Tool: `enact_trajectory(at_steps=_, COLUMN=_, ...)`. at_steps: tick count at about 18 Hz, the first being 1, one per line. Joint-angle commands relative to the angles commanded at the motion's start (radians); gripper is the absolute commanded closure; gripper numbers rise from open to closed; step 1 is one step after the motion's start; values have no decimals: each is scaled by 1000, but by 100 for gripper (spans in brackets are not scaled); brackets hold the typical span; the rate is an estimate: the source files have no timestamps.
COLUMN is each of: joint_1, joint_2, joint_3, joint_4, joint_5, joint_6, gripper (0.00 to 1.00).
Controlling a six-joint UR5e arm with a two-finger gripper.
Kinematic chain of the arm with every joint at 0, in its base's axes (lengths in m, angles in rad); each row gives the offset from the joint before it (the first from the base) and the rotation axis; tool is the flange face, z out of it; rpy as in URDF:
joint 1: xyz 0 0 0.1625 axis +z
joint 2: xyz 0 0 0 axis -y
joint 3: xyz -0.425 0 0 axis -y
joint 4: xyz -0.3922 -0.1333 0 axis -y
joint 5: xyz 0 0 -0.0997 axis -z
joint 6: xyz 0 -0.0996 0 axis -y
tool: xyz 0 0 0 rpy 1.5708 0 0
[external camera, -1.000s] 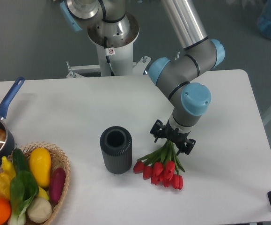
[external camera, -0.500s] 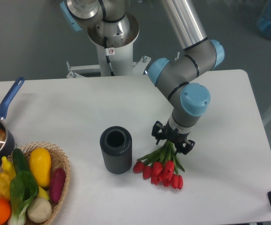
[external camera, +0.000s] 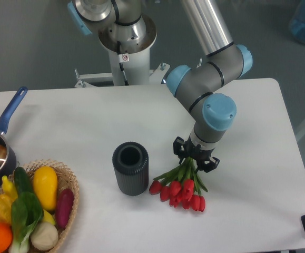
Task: Pick up the flowers from the table
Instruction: 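Close the gripper around the tulip stems just above the blooms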
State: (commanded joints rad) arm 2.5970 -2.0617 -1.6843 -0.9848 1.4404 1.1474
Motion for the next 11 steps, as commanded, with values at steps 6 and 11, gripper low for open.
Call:
enact_trajectory(at_steps=6, joint_1=0, joint_2=2, joint_3=0, joint_4=-2, joint_5=0, joint_6=0, gripper=64)
enact_trajectory(at_steps=11, joint_1=0, joint_2=3, joint_3=0, joint_4=-2, joint_5=0, joint_6=0, gripper=66)
